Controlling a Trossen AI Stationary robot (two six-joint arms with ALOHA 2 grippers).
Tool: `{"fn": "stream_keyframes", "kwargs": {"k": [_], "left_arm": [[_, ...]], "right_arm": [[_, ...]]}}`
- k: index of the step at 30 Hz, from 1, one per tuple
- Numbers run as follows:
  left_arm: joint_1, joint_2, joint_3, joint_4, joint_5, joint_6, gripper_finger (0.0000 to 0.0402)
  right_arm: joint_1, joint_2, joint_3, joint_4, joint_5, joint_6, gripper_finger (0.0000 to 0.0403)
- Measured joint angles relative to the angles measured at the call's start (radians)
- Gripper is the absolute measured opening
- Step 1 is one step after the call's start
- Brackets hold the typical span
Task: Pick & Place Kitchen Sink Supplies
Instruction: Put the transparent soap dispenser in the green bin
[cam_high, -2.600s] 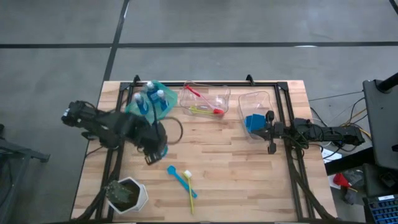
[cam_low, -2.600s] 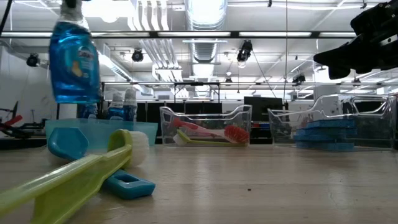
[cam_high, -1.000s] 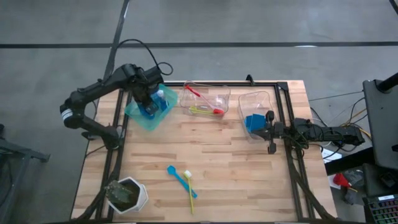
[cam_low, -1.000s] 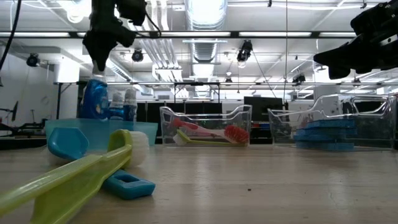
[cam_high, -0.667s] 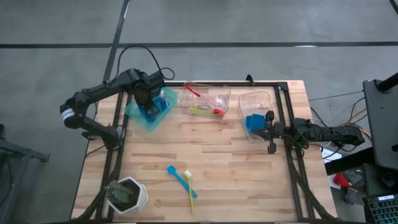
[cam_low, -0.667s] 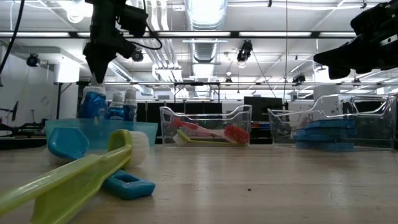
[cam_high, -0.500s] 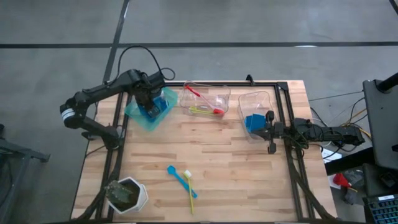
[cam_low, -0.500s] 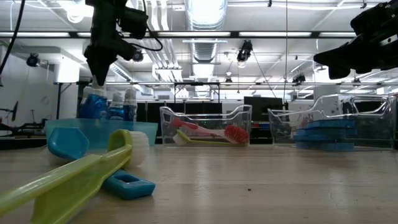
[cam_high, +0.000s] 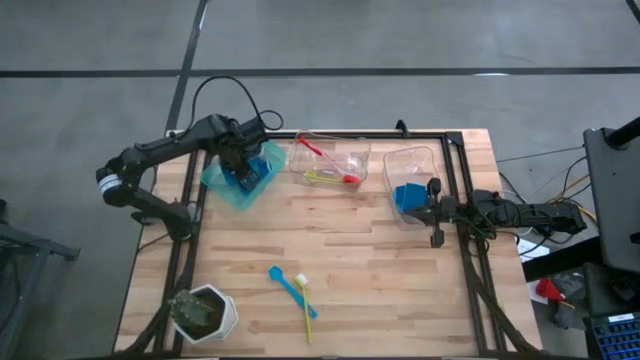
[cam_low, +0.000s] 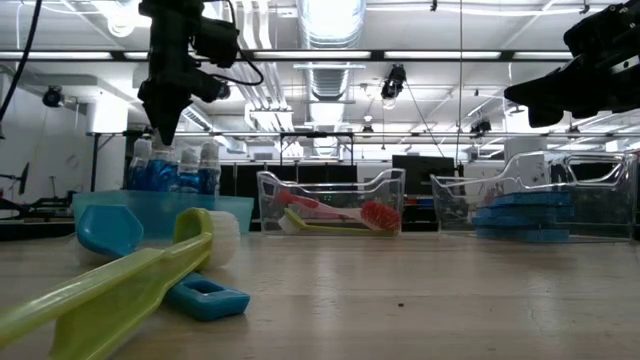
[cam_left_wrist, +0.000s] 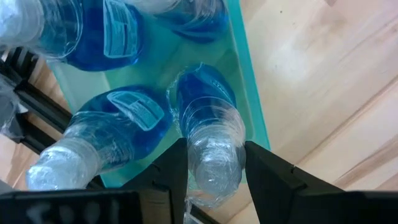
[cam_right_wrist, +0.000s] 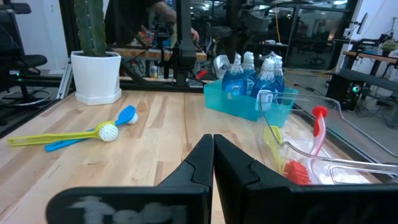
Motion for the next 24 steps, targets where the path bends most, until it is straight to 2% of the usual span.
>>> {"fn": "stream_keyframes", "kwargs": {"k": [14, 24], "left_arm": [[-0.001, 0.000, -0.004, -0.002, -0.021, 0.001, 0.0138], [0.000, 0.000, 0.057, -0.049, -0.029, -0.017, 0.0204]], "right_arm": [[0.000, 0.000, 0.000, 0.000, 0.000, 0.000, 0.0009], [0.000, 0.000, 0.000, 0.000, 0.000, 0.000, 0.0009]]}}
